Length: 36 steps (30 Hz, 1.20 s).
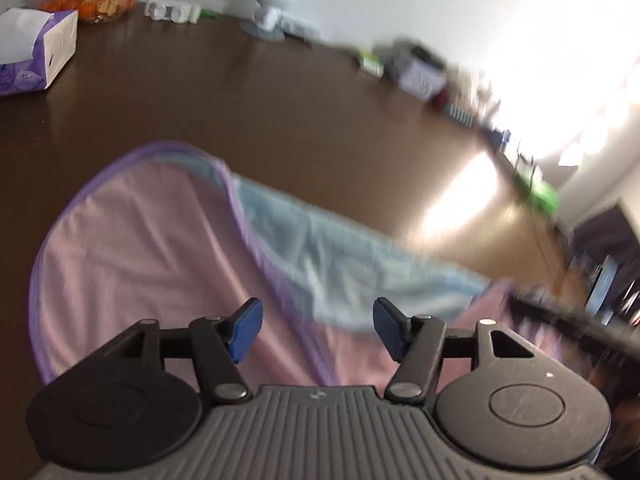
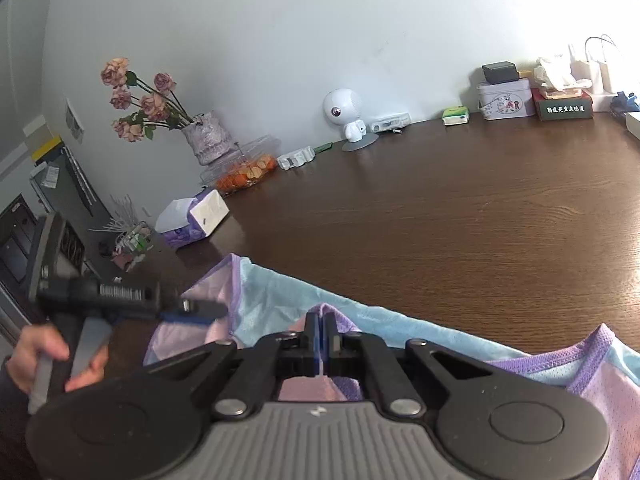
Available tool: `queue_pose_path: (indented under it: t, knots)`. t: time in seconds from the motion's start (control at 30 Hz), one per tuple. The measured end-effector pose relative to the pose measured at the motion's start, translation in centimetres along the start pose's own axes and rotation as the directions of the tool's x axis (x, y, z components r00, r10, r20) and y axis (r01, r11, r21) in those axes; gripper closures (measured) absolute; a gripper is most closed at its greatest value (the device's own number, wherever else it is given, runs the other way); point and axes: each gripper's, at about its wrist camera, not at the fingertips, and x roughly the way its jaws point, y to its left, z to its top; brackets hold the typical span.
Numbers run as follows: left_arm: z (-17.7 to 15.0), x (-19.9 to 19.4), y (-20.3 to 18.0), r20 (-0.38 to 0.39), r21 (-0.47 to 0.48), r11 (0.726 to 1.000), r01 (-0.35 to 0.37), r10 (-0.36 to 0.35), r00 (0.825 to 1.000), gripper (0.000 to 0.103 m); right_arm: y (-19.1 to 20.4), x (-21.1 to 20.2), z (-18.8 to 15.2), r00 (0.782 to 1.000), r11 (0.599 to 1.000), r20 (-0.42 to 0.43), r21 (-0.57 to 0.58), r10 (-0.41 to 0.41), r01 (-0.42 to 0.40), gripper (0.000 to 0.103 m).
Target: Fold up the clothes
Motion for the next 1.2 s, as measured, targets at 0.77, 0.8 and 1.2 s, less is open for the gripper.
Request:
queue_pose_path:
  t: [0.77,0.8,1.2]
  knots:
    - [1.6,1.5,-2.3,0.125,0.097,0.987,-0.126,0.113,0.986,0.102,0.1,-0.8,-1.4,1.0,1.0,-0.024,-0.016,0.006,-0.007,0.102]
    - [1.9,1.3,-2.2,0.136,0.092,0.988,-0.121,0.108,0.985,0.102,0.1,-0.7,-1.5,1.0,1.0,-0.025,-0.014,0.004,-0.004,0.102]
    - [10.4,0.6,-0.8,0.252,0.019,0.999,0.042,-0.046,0.967,0.102,0.6,-1.4,-0.6,0.997,1.0,0.077,-0.009,-0.004,0.005,0.102]
